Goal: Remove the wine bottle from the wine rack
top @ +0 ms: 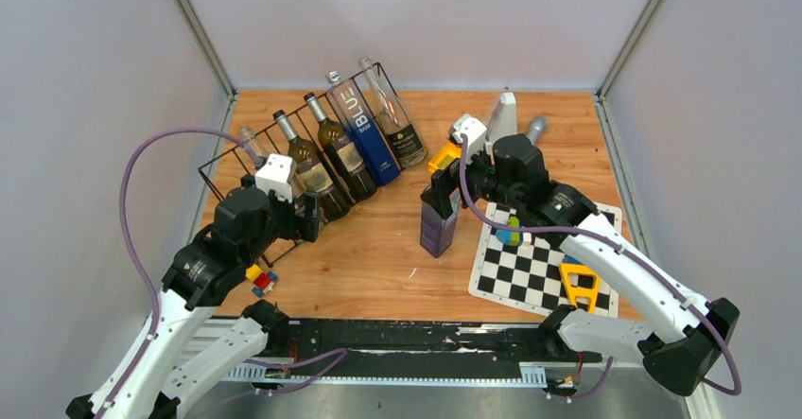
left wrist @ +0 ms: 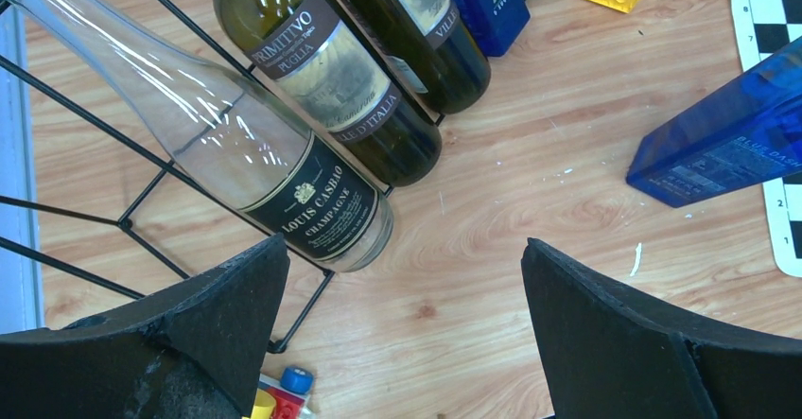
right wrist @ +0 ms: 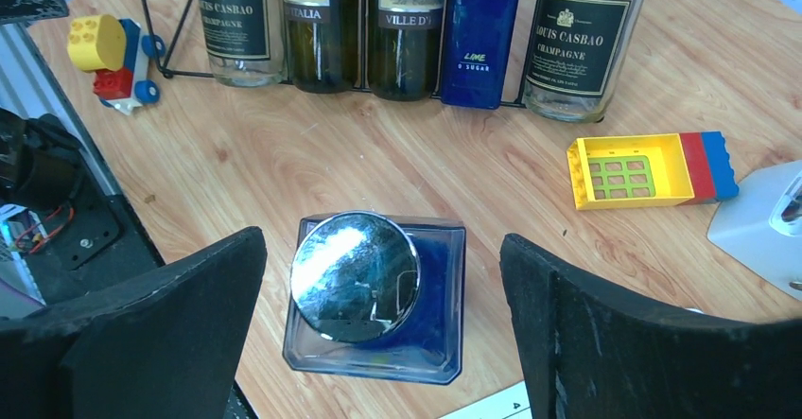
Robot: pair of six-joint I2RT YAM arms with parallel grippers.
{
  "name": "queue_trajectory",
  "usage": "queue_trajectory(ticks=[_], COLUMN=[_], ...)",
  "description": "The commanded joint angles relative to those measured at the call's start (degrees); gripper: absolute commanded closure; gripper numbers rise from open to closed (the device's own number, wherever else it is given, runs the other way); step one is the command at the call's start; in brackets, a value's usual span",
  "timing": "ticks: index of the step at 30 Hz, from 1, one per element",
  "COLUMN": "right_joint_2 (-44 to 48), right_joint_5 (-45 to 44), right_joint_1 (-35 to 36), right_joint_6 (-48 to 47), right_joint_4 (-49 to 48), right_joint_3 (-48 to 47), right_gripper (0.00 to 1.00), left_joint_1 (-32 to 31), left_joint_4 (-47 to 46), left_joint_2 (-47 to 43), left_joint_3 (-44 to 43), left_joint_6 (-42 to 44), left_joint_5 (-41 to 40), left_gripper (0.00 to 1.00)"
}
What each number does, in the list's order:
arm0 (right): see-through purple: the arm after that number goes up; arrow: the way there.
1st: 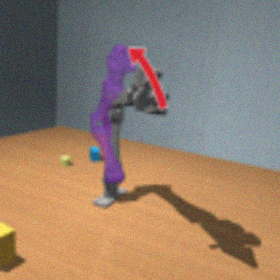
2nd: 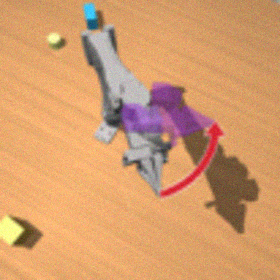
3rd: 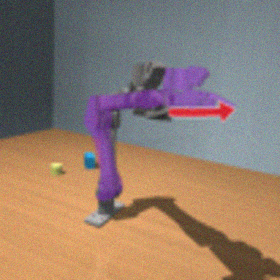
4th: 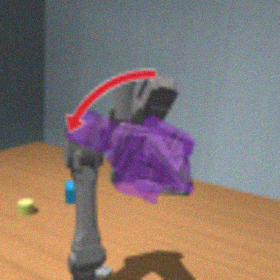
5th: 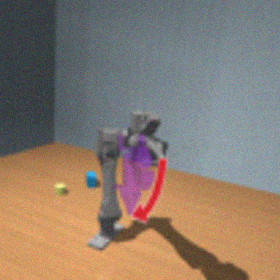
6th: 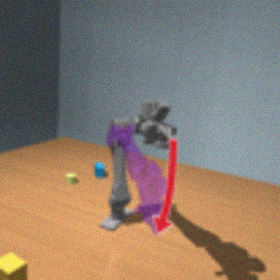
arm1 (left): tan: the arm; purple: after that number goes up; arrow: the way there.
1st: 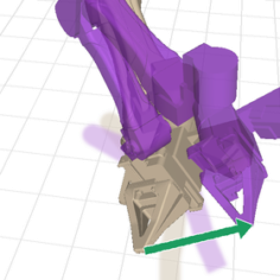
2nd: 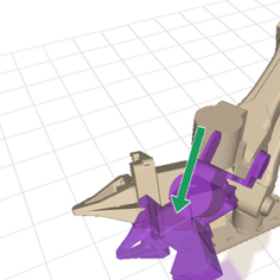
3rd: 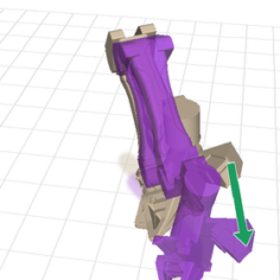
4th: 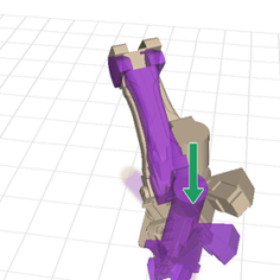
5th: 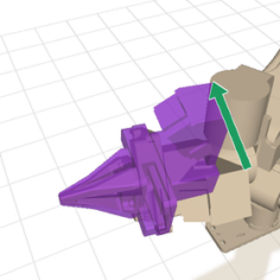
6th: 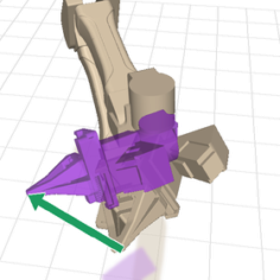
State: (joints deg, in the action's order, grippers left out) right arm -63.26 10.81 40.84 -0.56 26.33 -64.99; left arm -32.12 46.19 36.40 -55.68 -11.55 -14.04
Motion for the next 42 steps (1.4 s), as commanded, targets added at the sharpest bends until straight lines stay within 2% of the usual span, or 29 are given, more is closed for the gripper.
queue_trajectory(ticks=[1, 15, 23, 31, 37, 42], right_joint_2=[-1.1, -2.2, -3.2, -4.4, -5.3, -6.7], right_joint_5=[-3.0, -8.0, -9.8, -8.7, -9.2, -14.5], right_joint_1=[0.7, 3.7, 3.9, 3.9, 3.9, 3.5], right_joint_6=[-2.3, -2.0, -2.8, -3.0, -4.3, -5.7], right_joint_4=[0.0, 1.1, 1.0, 1.0, 0.9, 0.7], right_joint_3=[-2.0, 0.8, 1.2, 1.2, 0.8, 0.2], right_gripper=[0.06, 0.24, 0.24, 0.31, 0.42, 0.52], left_joint_1=[0.3, 0.2, 0.2, 0.2, 0.2, 0.2], left_joint_4=[-2.9, -3.1, -2.9, -2.8, -2.8, -2.6], left_joint_2=[-0.4, -0.1, 0.1, 0.6, 0.7, 0.3], left_joint_3=[0.4, 1.2, 1.3, 1.3, 1.3, 1.3], left_joint_6=[1.2, 2.0, 2.0, 2.0, 2.0, 1.9], left_joint_5=[-0.1, -0.3, -0.5, -0.5, -0.5, -0.8], left_gripper=[0.00, 0.00, 0.00, 0.00, 0.00, 0.00])
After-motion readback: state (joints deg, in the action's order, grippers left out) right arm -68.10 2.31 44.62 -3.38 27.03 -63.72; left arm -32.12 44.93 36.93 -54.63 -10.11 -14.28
